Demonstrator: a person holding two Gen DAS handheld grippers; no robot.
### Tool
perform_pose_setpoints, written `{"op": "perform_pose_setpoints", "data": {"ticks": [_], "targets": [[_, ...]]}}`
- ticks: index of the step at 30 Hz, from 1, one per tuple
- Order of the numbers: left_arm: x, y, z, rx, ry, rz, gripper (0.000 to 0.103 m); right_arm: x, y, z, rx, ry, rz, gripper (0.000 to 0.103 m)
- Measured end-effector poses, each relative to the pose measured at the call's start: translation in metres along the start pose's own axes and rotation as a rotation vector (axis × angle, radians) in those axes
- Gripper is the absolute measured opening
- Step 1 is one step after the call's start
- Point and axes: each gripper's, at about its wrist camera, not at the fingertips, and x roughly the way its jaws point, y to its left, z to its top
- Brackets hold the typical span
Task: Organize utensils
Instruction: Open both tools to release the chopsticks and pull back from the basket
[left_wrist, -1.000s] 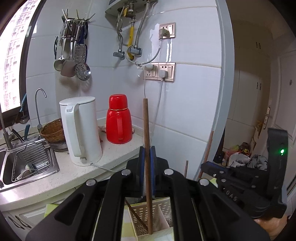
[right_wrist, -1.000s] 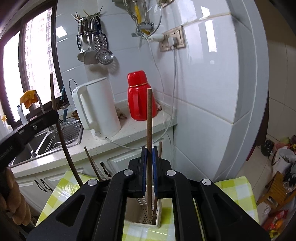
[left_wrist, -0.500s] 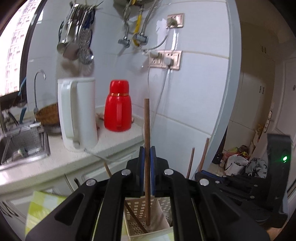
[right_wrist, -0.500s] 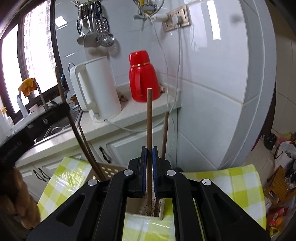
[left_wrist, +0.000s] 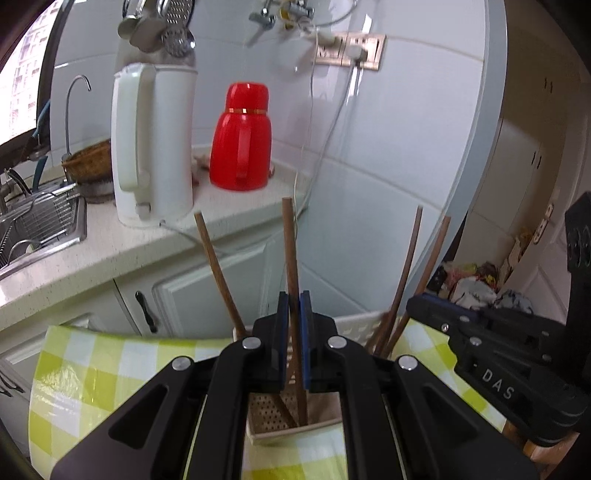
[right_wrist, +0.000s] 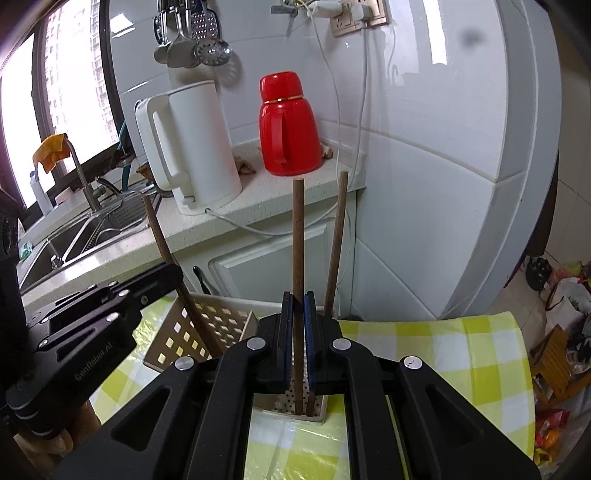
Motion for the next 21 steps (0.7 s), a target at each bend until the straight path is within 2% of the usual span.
{"op": "perform_pose_setpoints", "data": {"ticks": [4,5,7,11,16,21], "targets": [[0.002,-0.001,-0.001,0.017,0.019,0.008,0.007,-0.001,0.0,0.001,-0.003,-0.006,-0.001,0.007],[0.001,-0.001,-0.001,0.021,0.021,0.006,0.009,-0.003,0.0,0.001,-0.007,-0.01,-0.003,0.007],[0.0,-0.002,0.0,0.026,0.02,0.01,0.02,-0.005,0.0,0.002,-0.011,-0.013,-0.007,0.008],[-0.008,-0.003,0.001,0.033,0.007,0.011,0.021,-0.009,-0.004,0.004,-0.008,-0.02,-0.013,0.011],[-0.028,-0.001,-0.001,0.036,-0.02,0.01,0.021,-0.024,-0.012,-0.004,-0.007,-0.037,-0.028,0.03],[-0.068,0.007,-0.025,0.036,-0.053,0.029,0.026,-0.047,-0.028,-0.041,0.016,-0.043,-0.044,0.033]]}}
